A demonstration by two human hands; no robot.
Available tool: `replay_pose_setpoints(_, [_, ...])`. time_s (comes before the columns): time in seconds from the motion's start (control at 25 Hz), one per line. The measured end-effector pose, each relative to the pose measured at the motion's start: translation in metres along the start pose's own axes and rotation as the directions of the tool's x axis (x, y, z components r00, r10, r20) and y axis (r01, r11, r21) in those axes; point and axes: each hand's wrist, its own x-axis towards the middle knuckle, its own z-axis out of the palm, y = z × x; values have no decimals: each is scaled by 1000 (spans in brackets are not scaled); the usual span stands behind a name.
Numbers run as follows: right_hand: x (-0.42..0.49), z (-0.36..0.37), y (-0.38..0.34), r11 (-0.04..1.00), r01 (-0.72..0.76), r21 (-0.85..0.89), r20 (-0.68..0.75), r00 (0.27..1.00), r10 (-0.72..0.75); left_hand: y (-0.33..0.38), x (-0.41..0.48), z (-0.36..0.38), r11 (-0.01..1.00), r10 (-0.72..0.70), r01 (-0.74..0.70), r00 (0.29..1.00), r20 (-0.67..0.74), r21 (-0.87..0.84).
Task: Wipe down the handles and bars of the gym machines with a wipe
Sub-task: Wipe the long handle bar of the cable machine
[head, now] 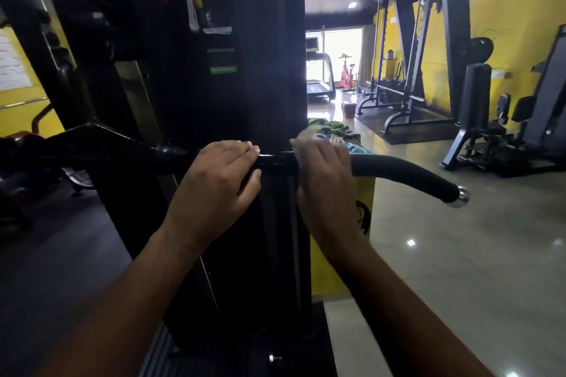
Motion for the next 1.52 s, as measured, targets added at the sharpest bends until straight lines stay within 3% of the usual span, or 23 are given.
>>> replay_pose_setpoints(0.04, [6, 0, 10, 1000, 26, -11, 81, 996, -25, -1, 0, 1, 1000, 0, 0, 1000, 6, 10])
replay_pose_setpoints(0.16, [16, -1, 31, 966, -240, 95, 128, 965, 228, -3, -1, 6, 998, 3, -7, 998, 56, 66])
replay_pose_setpoints(0.32, [2, 8, 21, 976, -211, 43, 254, 948, 194, -3, 0, 18, 992, 45, -60, 989, 142, 107])
replay_pose_setpoints(0.44, [12, 8, 31, 951, -309, 24, 331, 900, 284, -5, -2, 29, 993, 67, -81, 985, 157, 82])
replay_pose_setpoints(0.6, [14, 18, 15, 970, -228, 90, 457, 874, 163, -10, -12, 38, 993, 98, -106, 987, 126, 58])
replay_pose_setpoints(0.72, [24, 17, 30, 978, -201, -51, 640, 745, 186, -12, -16, 38, 991, 94, -106, 987, 133, 86])
replay_pose_setpoints(0.8, [28, 19, 32, 959, -283, 30, 706, 685, 180, -13, -17, 37, 989, 89, -108, 982, 167, 106])
replay_pose_setpoints(0.92, [31, 31, 18, 977, -158, 144, 706, 708, 10, -12, -20, 36, 987, 86, -113, 973, 215, 116])
replay_pose_setpoints(1.0, [39, 32, 28, 994, -108, 18, 793, 607, 51, -11, -22, 36, 985, 76, -107, 974, 215, 132])
replay_pose_setpoints(1.08, [44, 31, 38, 986, -164, -23, 844, 526, 107, -9, -21, 37, 984, 51, -86, 975, 216, 158])
replay_pose_setpoints(1.2, [43, 40, 36, 975, -194, 110, 839, 545, 14, -2, -19, 39, 983, 16, -60, 969, 246, 174])
replay_pose_setpoints(1.24, [46, 43, 39, 982, -176, 74, 868, 496, 24, -1, -18, 40, 983, 13, -59, 967, 255, 173])
replay_pose_setpoints(1.32, [56, 39, 52, 995, -80, -65, 951, 296, 86, 3, -15, 41, 984, -5, -43, 964, 267, 173])
replay_pose_setpoints(1.36, [61, 37, 60, 993, -34, -109, 963, 246, 114, 4, -14, 41, 984, -17, -31, 963, 268, 175])
replay_pose_setpoints(1.4, [63, 33, 66, 990, -44, -131, 956, 261, 138, 6, -13, 41, 984, -29, -20, 963, 268, 177])
replay_pose_setpoints(1.44, [62, 29, 68, 984, -116, -134, 930, 327, 165, 8, -12, 42, 984, -40, -7, 963, 265, 175])
replay_pose_setpoints(1.52, [41, 28, 66, 967, -233, -107, 816, 535, 219, 12, -7, 44, 986, -62, 18, 963, 263, 167])
